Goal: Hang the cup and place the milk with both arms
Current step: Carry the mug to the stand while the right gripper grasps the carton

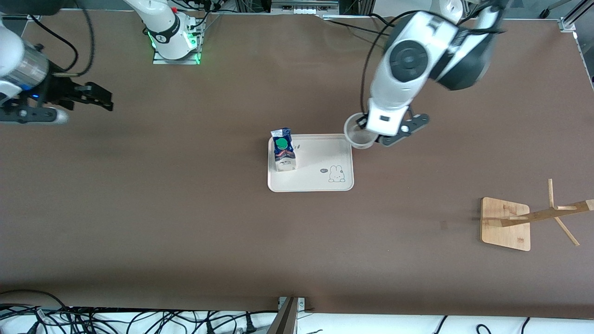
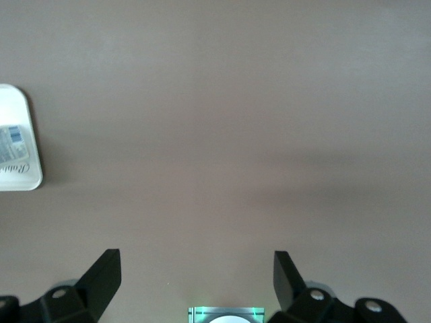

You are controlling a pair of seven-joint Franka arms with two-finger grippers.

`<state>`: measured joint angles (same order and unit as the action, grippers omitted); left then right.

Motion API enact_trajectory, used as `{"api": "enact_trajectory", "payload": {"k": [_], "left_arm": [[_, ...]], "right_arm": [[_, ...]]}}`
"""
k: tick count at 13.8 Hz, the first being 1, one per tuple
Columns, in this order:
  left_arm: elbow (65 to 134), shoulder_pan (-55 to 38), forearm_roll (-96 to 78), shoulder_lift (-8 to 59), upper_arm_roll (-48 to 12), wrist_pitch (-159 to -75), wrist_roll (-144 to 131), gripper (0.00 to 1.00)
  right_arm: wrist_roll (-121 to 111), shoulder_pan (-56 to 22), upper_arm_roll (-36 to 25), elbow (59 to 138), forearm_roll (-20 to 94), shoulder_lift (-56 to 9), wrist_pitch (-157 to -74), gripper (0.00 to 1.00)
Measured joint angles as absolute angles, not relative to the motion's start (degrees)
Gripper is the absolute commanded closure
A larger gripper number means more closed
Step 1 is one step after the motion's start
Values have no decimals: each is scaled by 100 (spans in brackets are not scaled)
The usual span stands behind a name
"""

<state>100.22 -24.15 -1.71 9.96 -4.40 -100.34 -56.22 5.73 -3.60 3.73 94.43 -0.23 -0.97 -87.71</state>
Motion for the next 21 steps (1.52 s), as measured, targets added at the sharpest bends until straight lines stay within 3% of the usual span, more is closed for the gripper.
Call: {"api": "enact_trajectory", "payload": {"k": [4,7,13,21], "left_arm": [[10024,-1622,-169,610,-442,-9888,-3725,100],[10025,-1242,125,469,-444,-9885,-2470,100],[10025,-726,394,203,-482,-9888,-656,100],[10034,479,394,72,-548,-10600,2130,100]], "right_arm": [[614,-1162,423,9443,192,-483,-8981,0],[1323,-1896,439,9334,563,-1034,-9631,0],[3202,-3204,449,8069,602,-2381,-10220,0],[3630,-3937,432,7883,211,-3319,-11019,0]]}}
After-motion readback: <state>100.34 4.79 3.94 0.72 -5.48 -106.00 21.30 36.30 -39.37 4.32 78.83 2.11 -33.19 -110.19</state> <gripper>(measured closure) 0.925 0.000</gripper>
